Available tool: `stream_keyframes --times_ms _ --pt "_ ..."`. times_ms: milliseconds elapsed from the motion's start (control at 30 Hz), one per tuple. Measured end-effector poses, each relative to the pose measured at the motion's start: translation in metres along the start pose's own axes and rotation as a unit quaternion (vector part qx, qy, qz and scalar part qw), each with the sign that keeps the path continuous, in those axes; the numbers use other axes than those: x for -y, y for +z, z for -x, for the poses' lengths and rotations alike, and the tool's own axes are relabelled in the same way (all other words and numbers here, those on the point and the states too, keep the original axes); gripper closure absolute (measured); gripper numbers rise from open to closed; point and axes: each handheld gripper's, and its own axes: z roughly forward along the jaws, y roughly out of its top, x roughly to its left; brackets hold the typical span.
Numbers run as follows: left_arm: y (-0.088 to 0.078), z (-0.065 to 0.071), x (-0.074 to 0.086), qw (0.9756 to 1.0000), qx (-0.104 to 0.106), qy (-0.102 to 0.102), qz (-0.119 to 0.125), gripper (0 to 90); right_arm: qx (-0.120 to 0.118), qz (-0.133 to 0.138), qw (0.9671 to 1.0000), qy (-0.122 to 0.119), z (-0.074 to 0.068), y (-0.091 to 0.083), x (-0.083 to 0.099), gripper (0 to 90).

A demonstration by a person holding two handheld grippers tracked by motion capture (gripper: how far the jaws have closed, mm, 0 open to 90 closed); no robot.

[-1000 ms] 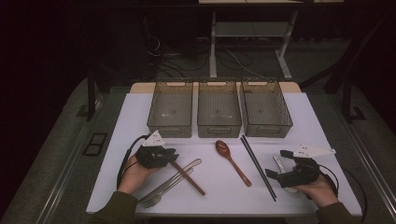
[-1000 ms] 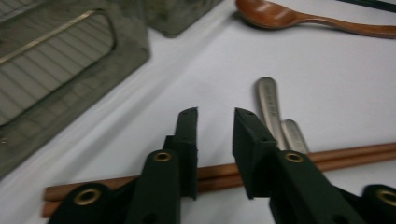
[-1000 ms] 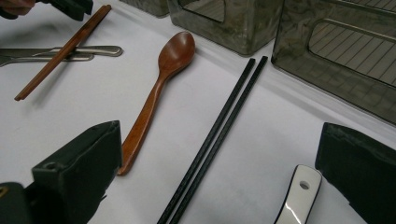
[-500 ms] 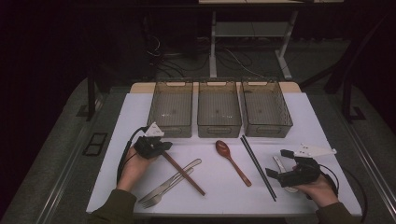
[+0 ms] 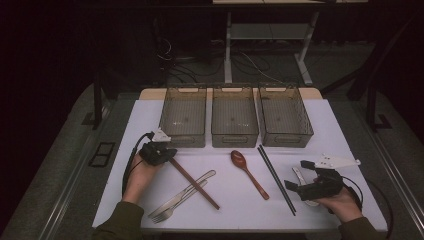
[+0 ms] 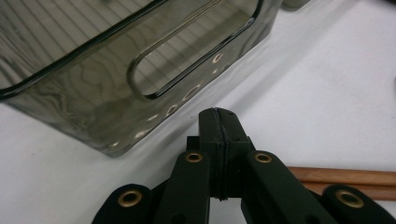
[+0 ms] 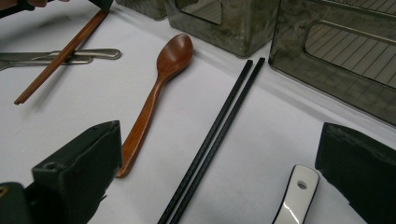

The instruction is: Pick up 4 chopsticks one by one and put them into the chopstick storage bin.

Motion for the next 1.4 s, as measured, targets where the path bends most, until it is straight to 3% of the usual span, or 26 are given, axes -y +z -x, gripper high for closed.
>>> stream_keyframes --times_ms 367,1400 --pt "0.002 -0.001 0.002 0.9998 -0.011 0.004 -0.015 88.6 -0.001 -0.001 1.0 -0.001 0.0 0.0 0.0 0.7" --pt "-0.009 -0.005 0.012 0.9993 -0.01 0.001 -0.036 88.7 0.0 -0.002 1.0 0.0 0.0 0.0 0.0 0.7"
